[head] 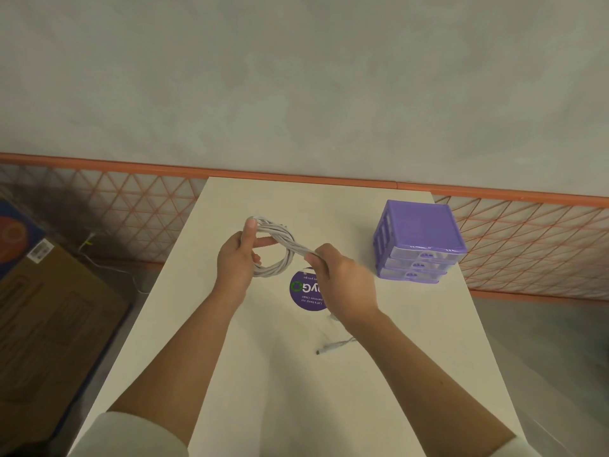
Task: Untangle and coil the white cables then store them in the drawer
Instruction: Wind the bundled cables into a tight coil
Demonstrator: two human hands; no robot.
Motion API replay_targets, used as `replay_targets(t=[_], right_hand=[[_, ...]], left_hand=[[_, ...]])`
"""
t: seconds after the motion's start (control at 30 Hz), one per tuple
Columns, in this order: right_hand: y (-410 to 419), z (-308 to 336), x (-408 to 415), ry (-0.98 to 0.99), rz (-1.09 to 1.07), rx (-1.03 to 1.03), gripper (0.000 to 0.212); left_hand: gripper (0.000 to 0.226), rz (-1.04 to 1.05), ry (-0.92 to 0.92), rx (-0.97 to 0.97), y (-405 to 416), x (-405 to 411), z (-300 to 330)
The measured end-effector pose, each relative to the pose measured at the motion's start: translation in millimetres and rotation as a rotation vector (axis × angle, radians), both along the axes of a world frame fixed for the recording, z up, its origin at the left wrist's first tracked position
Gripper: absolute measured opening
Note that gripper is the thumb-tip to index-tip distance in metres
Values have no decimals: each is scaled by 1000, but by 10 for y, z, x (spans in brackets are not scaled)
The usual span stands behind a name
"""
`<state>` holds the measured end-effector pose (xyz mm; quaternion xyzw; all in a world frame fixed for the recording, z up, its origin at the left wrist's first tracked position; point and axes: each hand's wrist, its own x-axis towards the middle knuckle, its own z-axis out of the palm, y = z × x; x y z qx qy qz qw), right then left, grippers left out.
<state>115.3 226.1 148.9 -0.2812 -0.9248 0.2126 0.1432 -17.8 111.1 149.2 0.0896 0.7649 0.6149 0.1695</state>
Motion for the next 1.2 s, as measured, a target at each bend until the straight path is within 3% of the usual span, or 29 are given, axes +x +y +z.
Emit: replay_targets(t=[0.13,0.27,0.4,0.5,0.6,0.97,1.07,1.2], right_hand=[[50,-12,-15,57,16,-274,25],[55,53,-95,94,-36,-644,11],[-8,132,-113,94,-54,-688,13],[-81,180,-148,6,-62,-561,33],[-132,204,-186,-54,-47,-350,41],[-184,218,-170,52,69,-79,26],[-104,231,-153,79,51,-131,31],[-110,123,-156,135,-71,-518,32]], left_hand=[[46,-165,6,-69,-35,-63,-7],[35,-268,-438,273,-60,-96,57],[56,-326,-624,216,-53,-124,220],[49,-323,-621,157,13,-115,257],[48,-166,-537,117,110,-67,195],[37,82,-266,-82,290,-58,173],[39,41,-256,-35,280,-100,214],[43,-75,-288,46,264,-88,225]])
